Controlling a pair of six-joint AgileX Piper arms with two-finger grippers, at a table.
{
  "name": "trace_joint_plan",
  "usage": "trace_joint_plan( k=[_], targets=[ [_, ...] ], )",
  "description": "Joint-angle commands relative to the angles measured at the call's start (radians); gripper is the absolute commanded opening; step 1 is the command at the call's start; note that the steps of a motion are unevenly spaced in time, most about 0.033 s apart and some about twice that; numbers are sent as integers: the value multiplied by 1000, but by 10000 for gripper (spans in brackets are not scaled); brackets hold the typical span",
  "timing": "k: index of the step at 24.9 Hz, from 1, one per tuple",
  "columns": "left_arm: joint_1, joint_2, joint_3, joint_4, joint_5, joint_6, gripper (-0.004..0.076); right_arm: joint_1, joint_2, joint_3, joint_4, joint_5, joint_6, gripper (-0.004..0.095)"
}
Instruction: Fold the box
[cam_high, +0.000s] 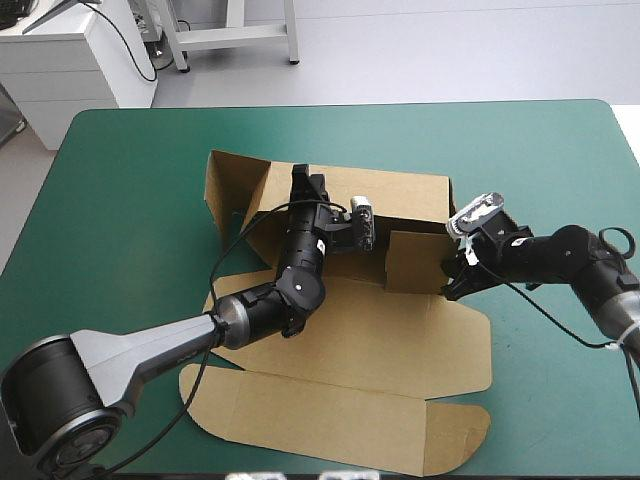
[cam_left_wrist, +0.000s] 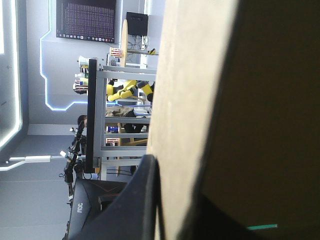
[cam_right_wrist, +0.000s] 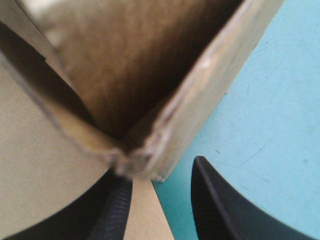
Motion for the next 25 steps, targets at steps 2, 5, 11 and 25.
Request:
trace_joint_plan(
  k=[2,5,11,25],
  targets=[
    [-2,-27,-11,-26,-12,-19,-8,1,52,-27,192,-71,-89,356],
    [-2,-27,-11,-26,-12,-19,-8,1,86,-27,252,-83,-163,356],
    [-2,-27,-13,-26,-17,-19,-8,1,87,-27,343,-266,-163,356],
    [-2,-27,-13,-28,-22,-29,-8,1,87,-27,500,-388,-193,352]
  ],
)
